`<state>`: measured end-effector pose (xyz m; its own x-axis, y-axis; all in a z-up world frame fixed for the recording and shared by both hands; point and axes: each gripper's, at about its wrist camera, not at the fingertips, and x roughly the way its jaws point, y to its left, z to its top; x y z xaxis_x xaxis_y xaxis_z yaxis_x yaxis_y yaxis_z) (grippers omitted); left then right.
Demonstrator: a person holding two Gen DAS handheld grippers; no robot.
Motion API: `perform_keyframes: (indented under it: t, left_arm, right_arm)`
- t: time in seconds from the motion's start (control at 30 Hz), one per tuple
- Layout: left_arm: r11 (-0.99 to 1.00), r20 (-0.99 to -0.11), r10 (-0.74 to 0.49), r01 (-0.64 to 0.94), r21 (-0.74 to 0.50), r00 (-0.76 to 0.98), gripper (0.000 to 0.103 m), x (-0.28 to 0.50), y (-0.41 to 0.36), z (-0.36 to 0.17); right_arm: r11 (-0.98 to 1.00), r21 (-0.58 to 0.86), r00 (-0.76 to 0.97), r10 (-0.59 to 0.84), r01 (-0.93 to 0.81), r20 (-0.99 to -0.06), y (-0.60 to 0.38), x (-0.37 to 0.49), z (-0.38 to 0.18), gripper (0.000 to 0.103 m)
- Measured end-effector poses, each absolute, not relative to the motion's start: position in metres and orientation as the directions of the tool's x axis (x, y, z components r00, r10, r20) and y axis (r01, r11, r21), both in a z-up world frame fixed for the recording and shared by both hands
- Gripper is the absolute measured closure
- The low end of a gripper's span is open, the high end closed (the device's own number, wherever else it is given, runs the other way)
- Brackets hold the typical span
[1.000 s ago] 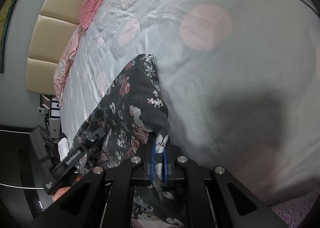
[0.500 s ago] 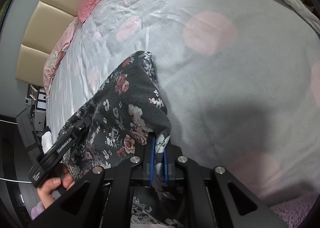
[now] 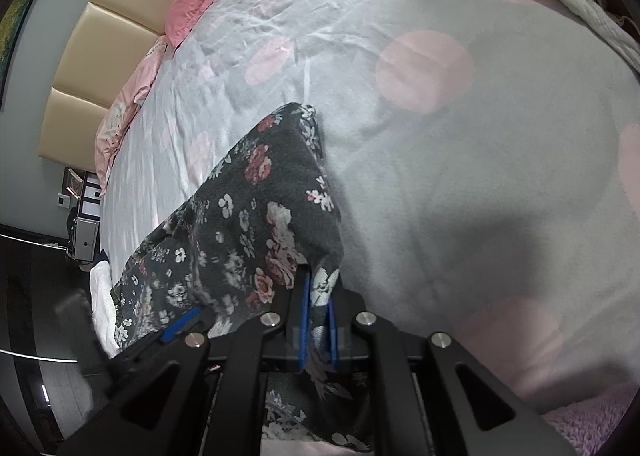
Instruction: Fold clothes
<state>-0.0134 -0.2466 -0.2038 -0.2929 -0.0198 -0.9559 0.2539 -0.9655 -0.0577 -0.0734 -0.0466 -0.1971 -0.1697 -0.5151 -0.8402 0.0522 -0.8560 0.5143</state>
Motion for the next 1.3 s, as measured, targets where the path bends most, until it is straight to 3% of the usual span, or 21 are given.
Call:
perform_keyframes:
  t: [0.43,0.77,1.03,1.3]
  left_arm:
    - [-0.955,-0.914,0.005,0.270,-0.125,-0.405,0.080,0.052,-0.244,-0.153]
    - [-0.958,-0.973,0.035,0.268,-0.098,-0.230,0.081,0.050,-0.232,-0.209]
    - [-0.950,-0.966,0.055,0.285,-0.128,-0.251,0.081,0.054,-0.240,-0.207]
    - [-0.954,-0.952,0.059,0.264,-0.143,-0.300,0.080,0.064,-0.270,-0.167]
  right_arm:
    - [-0.859,0.508,-0.177,-0.510,0.061,-0.842,-0.045,-0.070,-0.196,0.095]
    - [-0.860,0.505,-0.181,-0.509,0.070,-0.842,-0.044,-0.067,-0.192,0.095]
    - [-0.862,0.501,-0.178,-0.506,0.074,-0.844,-0.045,-0.067,-0.192,0.095]
    - [-0.861,0.503,-0.161,-0.508,0.073,-0.846,-0.044,-0.067,-0.191,0.093]
